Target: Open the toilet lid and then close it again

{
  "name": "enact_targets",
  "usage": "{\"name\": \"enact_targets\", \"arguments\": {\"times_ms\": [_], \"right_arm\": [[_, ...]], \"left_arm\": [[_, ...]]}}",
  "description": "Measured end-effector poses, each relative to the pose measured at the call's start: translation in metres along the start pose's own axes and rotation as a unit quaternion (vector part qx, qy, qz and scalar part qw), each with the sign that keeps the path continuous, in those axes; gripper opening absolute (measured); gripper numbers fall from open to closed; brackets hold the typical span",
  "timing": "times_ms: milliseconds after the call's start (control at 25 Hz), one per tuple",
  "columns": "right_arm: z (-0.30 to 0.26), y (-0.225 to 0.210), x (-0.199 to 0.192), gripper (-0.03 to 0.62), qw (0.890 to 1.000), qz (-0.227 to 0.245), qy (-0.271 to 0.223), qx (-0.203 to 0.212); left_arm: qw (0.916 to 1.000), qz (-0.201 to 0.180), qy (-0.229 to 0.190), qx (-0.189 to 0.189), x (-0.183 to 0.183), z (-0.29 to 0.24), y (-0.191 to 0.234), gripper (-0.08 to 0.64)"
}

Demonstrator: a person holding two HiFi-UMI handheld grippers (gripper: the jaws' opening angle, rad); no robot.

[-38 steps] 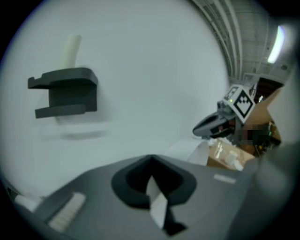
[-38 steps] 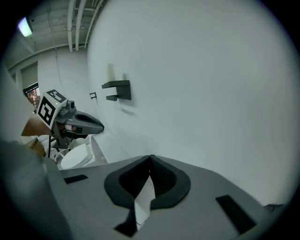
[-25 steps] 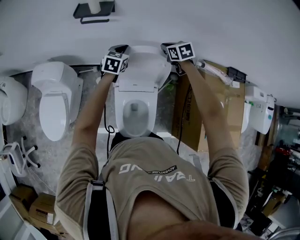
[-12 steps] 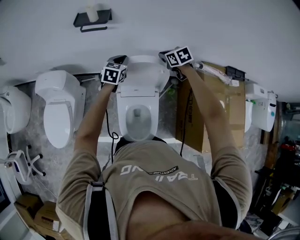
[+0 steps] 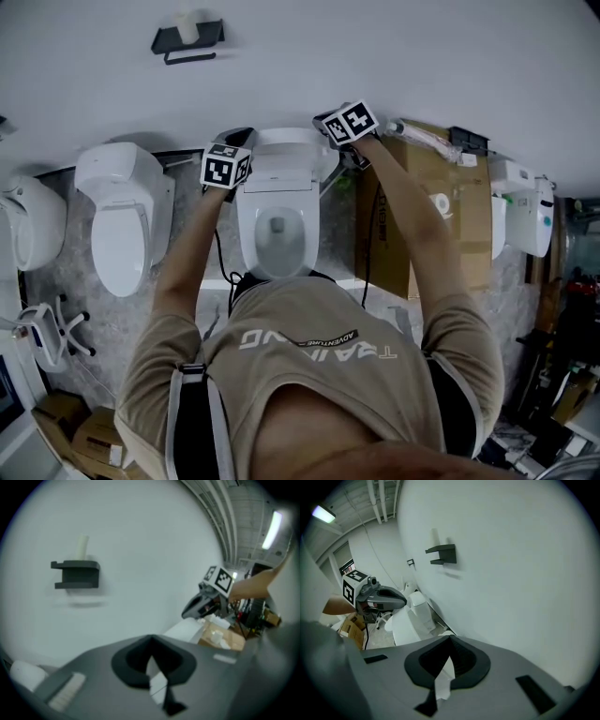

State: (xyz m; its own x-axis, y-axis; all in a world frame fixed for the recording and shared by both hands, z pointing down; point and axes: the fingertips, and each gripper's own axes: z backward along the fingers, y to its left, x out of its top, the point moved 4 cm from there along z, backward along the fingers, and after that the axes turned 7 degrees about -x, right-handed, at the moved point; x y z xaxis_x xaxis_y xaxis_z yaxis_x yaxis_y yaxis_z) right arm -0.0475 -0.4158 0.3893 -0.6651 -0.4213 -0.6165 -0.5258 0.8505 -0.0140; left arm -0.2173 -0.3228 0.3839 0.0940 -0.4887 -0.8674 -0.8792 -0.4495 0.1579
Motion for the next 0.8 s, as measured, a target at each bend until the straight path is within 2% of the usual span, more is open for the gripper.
{"name": "enact_targets", "arguments": {"times_ms": [160,320,640,800], "right_arm": [[0.012,0.023,-0.015,0.012,1.000,0.017,0.002,-0.003],[0.024,0.044,-0.034,0.012,1.000,0.015,-0.006,-0.008],[0.049,0.096,-0.092,0.014,0.999,-0.027,-0.029,-0.017],[0.055,0.122,-0.120,0.012,0.997,-0.062,-0.036,-0.023]], "left_arm": [[1.0000,0.005,-0.004,-0.003,-0.015,0.017,-0.019,0.003],[0.9997,0.008,0.008,-0.020,-0.030,0.033,-0.034,0.003],[0.9949,0.003,0.060,-0.081,-0.074,0.067,-0.076,0.003],[0.9923,0.027,0.064,-0.102,-0.100,0.082,-0.095,0.003]]}}
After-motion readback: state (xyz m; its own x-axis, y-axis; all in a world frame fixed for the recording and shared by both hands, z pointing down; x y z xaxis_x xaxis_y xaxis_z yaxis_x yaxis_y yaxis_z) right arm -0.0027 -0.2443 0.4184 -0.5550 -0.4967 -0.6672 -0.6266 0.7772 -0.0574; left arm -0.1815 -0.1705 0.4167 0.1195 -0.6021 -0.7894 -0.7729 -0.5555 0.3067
